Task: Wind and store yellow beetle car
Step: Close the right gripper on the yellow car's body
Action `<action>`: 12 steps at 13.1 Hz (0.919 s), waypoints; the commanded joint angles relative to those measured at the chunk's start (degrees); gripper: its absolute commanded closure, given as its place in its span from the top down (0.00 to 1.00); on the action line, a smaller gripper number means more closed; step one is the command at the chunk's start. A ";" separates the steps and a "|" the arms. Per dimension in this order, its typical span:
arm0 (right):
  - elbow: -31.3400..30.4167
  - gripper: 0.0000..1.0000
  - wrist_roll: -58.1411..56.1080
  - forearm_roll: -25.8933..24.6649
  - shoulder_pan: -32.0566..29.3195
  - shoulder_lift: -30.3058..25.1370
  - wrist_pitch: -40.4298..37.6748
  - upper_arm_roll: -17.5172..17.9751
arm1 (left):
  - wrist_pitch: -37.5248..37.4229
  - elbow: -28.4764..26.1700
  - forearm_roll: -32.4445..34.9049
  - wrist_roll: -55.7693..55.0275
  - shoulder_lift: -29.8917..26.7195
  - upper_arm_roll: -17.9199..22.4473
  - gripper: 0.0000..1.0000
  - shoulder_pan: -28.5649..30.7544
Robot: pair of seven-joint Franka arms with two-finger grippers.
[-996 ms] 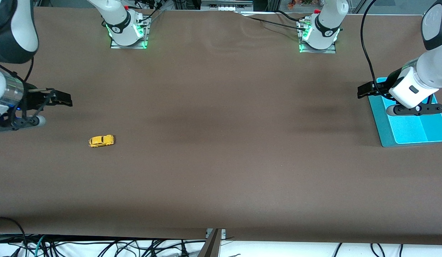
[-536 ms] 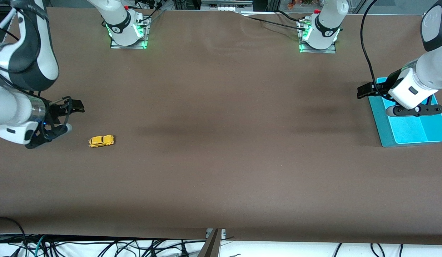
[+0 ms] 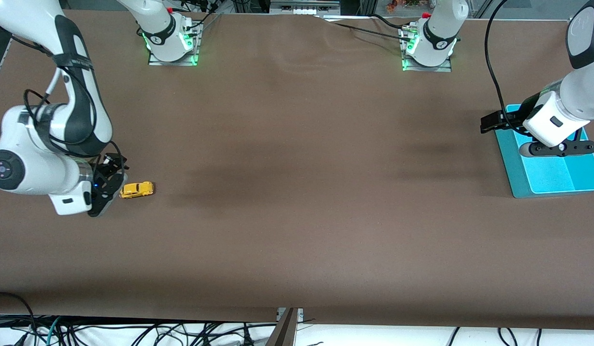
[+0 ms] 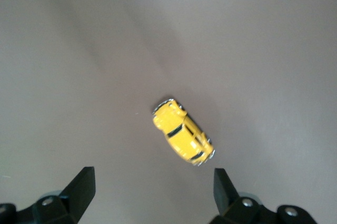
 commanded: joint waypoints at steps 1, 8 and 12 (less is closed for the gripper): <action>-7.62 0.99 -12.24 0.08 -1.39 -0.98 9.97 0.06 | -0.44 1.22 -1.01 0.63 0.15 -0.25 1.00 0.58; -18.26 0.99 -29.57 0.52 -3.06 0.08 29.32 0.06 | -0.44 1.49 -2.24 0.54 -0.03 -0.34 1.00 0.66; -21.61 0.99 -32.31 0.70 -3.94 0.52 34.44 0.06 | -0.44 1.40 -2.85 0.72 -0.03 -0.52 1.00 0.66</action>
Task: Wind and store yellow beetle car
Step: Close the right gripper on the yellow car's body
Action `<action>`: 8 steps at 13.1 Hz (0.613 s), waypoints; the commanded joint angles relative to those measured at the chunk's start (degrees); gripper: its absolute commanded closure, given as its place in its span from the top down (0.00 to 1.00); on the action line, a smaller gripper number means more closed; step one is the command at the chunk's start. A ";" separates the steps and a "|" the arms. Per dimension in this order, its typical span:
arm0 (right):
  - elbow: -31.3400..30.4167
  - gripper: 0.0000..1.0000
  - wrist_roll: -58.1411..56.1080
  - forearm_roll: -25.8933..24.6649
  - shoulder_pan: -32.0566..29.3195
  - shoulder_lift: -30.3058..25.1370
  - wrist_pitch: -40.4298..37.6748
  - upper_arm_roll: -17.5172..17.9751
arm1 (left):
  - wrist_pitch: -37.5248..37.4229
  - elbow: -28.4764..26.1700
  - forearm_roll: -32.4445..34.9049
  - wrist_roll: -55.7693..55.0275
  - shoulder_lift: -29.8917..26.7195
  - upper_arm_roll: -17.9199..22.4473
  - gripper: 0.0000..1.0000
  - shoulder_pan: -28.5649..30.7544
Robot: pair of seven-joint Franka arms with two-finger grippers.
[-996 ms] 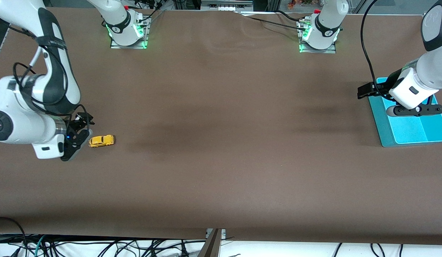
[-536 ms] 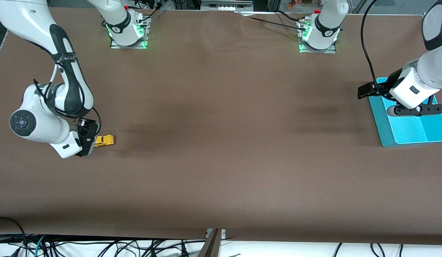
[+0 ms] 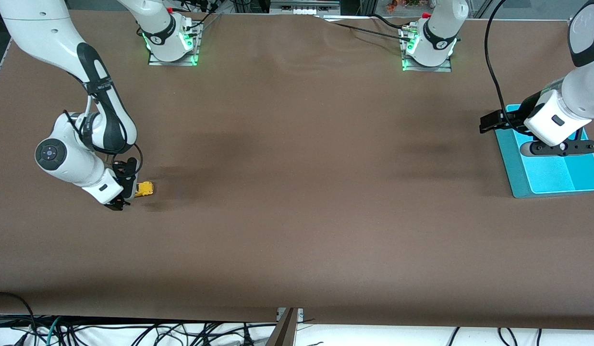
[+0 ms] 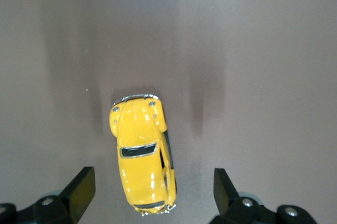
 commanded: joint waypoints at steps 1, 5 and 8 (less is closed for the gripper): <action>-2.56 0.99 -2.67 0.67 -0.75 -0.83 2.99 0.39 | -0.46 1.04 -2.43 0.63 0.06 -0.49 1.00 0.62; -3.36 0.77 -4.52 0.67 -0.92 -0.83 4.05 0.39 | -0.37 1.04 -2.44 0.02 0.41 -0.67 1.00 0.27; -3.36 0.23 -4.44 0.85 -0.92 -0.91 3.79 0.39 | -0.64 0.87 -2.35 0.89 0.15 -0.67 1.00 0.53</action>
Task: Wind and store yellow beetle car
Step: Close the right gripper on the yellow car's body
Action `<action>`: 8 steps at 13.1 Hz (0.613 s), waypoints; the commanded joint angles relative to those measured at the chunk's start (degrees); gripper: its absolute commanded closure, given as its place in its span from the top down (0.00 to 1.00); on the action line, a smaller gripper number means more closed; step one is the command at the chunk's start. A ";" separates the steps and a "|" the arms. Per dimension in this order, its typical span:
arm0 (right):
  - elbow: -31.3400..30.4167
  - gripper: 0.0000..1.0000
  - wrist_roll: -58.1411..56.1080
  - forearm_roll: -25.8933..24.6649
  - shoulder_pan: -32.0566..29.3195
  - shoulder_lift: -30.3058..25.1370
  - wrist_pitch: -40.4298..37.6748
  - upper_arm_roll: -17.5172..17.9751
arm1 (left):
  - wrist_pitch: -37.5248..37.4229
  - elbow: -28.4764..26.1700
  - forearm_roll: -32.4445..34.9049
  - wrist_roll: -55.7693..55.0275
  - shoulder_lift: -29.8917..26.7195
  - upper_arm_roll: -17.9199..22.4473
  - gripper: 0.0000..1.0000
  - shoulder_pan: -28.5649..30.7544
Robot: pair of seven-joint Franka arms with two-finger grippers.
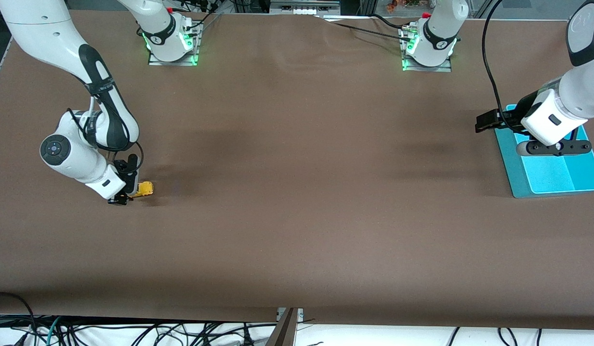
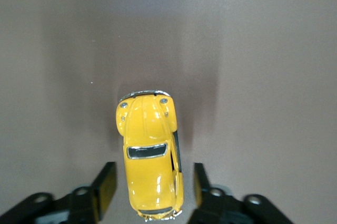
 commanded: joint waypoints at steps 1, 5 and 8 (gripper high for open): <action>-1.08 0.10 -1.13 0.84 -0.61 -0.91 0.38 0.38 | -0.90 0.95 -0.87 0.98 -0.03 -0.05 1.00 0.63; -0.73 0.01 2.54 0.84 -0.43 -1.08 -0.33 0.82 | -1.16 0.95 -0.96 2.82 -0.39 0.13 1.00 2.03; -0.55 0.01 7.64 0.84 0.62 -1.44 -2.09 2.22 | -1.25 0.86 -0.35 3.09 -0.39 0.05 1.00 2.03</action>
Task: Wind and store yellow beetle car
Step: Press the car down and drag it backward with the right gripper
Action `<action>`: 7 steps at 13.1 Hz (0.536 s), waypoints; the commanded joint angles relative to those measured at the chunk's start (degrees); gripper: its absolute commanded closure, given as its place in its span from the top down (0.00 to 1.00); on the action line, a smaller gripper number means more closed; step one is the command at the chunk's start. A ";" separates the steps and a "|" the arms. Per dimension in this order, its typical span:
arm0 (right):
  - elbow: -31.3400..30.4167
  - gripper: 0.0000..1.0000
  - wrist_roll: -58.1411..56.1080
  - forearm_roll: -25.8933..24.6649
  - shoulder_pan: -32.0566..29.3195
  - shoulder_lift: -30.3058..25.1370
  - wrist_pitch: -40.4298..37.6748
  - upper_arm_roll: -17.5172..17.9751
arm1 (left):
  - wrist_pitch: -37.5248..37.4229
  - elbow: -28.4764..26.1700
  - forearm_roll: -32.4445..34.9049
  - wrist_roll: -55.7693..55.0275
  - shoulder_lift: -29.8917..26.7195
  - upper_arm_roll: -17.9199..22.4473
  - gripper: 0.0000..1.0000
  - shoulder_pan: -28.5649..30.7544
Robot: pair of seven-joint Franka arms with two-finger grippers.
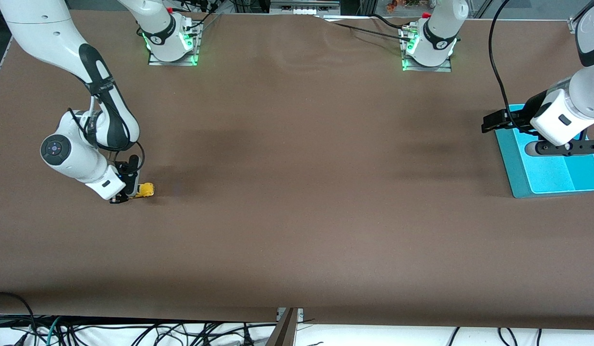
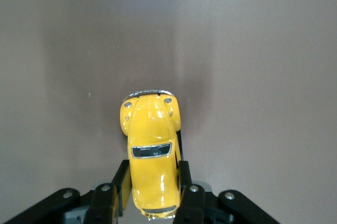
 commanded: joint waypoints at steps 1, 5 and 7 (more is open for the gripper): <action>-0.59 0.01 4.09 0.63 0.78 -1.24 -1.52 1.90 | -1.14 0.91 -0.26 1.50 -0.21 -0.42 1.00 0.51; -0.59 0.02 2.79 0.36 1.23 1.12 -0.38 1.91 | -1.14 0.64 -0.26 1.59 -0.21 -0.69 1.00 0.51; -0.59 0.02 -0.45 0.36 -0.96 2.44 -0.29 1.56 | -1.14 0.82 -0.26 1.68 -0.12 -0.60 1.00 0.51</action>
